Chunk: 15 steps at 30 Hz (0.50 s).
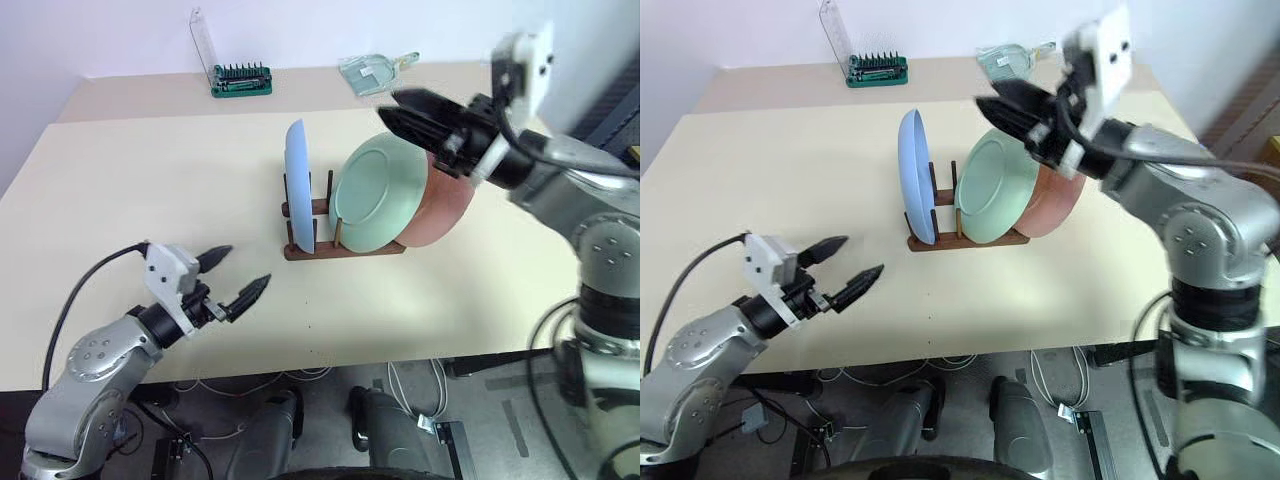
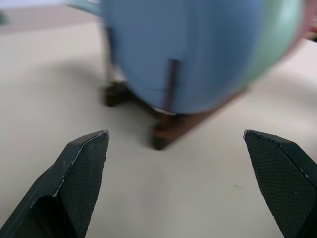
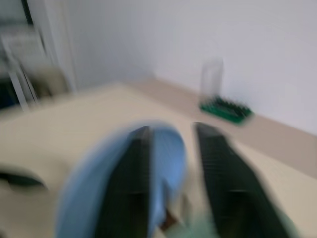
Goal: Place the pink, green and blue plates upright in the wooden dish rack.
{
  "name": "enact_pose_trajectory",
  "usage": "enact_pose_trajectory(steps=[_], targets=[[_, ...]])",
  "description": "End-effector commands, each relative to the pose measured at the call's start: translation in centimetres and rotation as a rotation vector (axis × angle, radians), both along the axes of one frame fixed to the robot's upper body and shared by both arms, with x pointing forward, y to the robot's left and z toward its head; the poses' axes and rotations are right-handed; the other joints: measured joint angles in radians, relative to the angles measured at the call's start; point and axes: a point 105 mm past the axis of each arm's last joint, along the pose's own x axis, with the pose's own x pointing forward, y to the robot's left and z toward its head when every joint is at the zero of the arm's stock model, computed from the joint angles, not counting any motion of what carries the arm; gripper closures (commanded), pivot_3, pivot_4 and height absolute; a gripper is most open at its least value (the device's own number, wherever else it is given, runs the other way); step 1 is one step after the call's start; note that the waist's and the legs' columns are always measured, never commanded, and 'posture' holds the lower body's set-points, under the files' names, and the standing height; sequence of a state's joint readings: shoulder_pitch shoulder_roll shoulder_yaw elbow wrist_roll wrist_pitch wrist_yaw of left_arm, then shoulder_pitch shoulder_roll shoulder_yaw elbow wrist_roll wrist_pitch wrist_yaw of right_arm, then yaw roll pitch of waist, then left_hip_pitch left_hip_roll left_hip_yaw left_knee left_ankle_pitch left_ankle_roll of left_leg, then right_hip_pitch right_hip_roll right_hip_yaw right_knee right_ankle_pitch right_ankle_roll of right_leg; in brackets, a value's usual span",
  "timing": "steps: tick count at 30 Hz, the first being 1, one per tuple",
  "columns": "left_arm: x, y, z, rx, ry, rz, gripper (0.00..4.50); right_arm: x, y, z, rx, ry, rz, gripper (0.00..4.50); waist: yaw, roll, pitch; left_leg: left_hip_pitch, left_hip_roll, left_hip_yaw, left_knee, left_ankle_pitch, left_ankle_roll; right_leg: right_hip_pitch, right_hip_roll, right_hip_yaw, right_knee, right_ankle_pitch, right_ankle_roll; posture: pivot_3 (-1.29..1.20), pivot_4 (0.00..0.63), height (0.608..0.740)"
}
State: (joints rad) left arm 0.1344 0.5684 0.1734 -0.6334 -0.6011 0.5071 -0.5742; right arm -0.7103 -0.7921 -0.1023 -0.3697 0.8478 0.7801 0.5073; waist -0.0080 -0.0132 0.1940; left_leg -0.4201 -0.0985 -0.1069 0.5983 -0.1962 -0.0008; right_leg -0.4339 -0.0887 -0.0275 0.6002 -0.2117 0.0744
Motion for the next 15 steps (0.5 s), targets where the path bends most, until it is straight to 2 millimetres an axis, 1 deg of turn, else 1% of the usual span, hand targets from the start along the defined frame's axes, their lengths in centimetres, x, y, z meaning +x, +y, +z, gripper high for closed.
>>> enact_pose_trajectory(steps=[1, 5, 7, 12, 15], targets=[[-0.4, -1.7, 0.5, 0.004, -0.014, -0.108, 0.0, -0.5, -2.7, -0.4, -0.2, -0.091, -0.084, 4.43, 0.005, 0.0, 0.0, -0.001, 0.0, 0.0, 0.0, 0.0, 0.0, 0.0, 0.0, 0.0, 0.0, 0.0, 0.0, 0.0, 0.15, 0.74], [-0.1, -2.7, 0.0, 0.017, -0.005, -0.186, 0.0, -0.9, -4.8, -3.0, -0.426, -0.084, -0.169, 4.43, 0.013, 0.001, 0.0, -0.002, 0.0, 0.001, 0.001, -0.001, 0.001, 0.0, 0.0, -0.001, -0.002, 0.0, 0.0, 0.0, 0.15, 0.74], [-0.1, -3.2, -0.1, 0.022, -0.003, -0.222, 0.0, -1.0, -5.3, -4.0, -0.491, -0.078, -0.188, 4.43, 0.017, 0.001, 0.0, -0.002, 0.001, 0.001, 0.001, -0.001, 0.001, 0.0, 0.0, -0.001, -0.002, 0.001, 0.0, 0.0, 0.15, 0.74], [-0.2, -4.0, -0.5, 0.034, -0.006, -0.268, 0.0, -1.6, -4.8, -5.3, -0.534, -0.055, -0.154, 4.43, 0.021, 0.001, 0.0, -0.003, 0.001, 0.001, 0.004, -0.001, 0.001, 0.0, 0.0, -0.001, -0.002, 0.001, -0.001, 0.0, 0.15, 0.74], [-0.3, -4.3, -0.6, 0.029, -0.008, -0.269, 0.0, -1.5, -3.9, -5.9, -0.543, -0.06, -0.127, 4.43, 0.021, 0.001, 0.0, -0.005, 0.001, 0.001, 0.009, -0.003, 0.003, 0.0, 0.0, -0.002, -0.001, 0.001, 0.0, 0.0, 0.15, 0.74]])
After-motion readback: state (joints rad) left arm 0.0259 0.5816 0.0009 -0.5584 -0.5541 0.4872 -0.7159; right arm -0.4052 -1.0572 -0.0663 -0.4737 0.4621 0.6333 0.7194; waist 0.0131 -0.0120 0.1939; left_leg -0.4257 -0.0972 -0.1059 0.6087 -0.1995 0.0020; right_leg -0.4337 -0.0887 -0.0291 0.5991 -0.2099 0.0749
